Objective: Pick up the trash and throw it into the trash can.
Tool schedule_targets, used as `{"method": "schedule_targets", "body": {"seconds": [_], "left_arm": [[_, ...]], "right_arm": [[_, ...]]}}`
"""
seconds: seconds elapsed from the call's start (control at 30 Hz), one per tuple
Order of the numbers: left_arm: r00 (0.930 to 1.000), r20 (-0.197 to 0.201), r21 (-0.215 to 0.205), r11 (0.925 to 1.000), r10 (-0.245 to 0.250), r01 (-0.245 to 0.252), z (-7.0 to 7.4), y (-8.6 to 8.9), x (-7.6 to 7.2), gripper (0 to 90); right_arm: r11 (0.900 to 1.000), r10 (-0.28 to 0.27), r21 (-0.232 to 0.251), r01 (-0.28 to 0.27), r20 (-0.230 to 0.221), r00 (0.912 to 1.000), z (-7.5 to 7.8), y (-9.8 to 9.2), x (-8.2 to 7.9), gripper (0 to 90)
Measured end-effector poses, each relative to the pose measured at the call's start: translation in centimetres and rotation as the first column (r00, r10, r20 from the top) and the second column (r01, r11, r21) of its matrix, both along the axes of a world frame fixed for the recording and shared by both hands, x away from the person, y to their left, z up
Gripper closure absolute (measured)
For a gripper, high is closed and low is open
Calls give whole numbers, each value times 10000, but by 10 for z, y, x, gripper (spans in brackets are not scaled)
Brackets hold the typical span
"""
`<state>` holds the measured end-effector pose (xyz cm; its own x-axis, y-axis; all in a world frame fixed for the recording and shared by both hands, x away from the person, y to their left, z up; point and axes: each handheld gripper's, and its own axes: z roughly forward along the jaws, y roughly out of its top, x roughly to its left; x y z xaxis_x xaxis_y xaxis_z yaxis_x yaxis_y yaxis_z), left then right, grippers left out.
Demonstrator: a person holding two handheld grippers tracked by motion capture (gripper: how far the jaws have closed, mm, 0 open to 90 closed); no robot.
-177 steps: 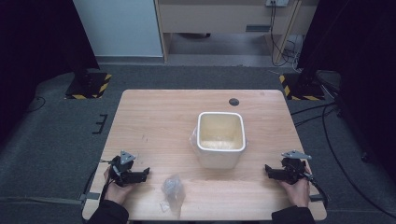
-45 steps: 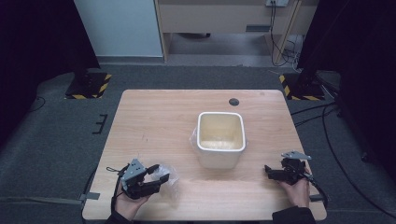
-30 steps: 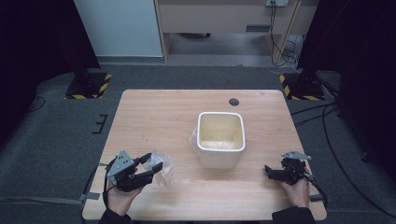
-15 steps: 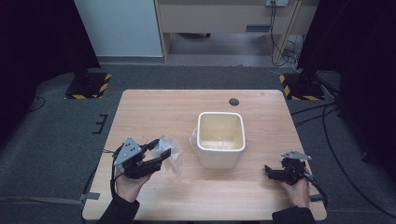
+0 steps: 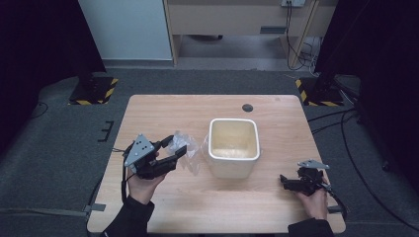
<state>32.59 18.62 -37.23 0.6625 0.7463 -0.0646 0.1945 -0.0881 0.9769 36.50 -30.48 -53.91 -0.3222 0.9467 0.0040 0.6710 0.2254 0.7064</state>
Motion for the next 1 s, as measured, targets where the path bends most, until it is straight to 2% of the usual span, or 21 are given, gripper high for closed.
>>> {"method": "schedule_targets", "body": {"seconds": [0.6, 0.7, 1.0], "left_arm": [[9968, 791, -519, 9986, 81, -40, 33, -9, 10, 435], [9956, 933, -468, 9989, 97, -53, 35, -13, 12, 436], [9957, 929, -550, 9985, 26, 25, 37, -23, 21, 440]], "right_arm": [[10000, 0, 5, 0, -3, 10000, 0, 0, 0, 3], [10000, 3, -3, -3, 2, 10000, 0, 0, 0, 3], [10000, 0, 3, 0, -1, 10000, 0, 0, 0, 3]]}}
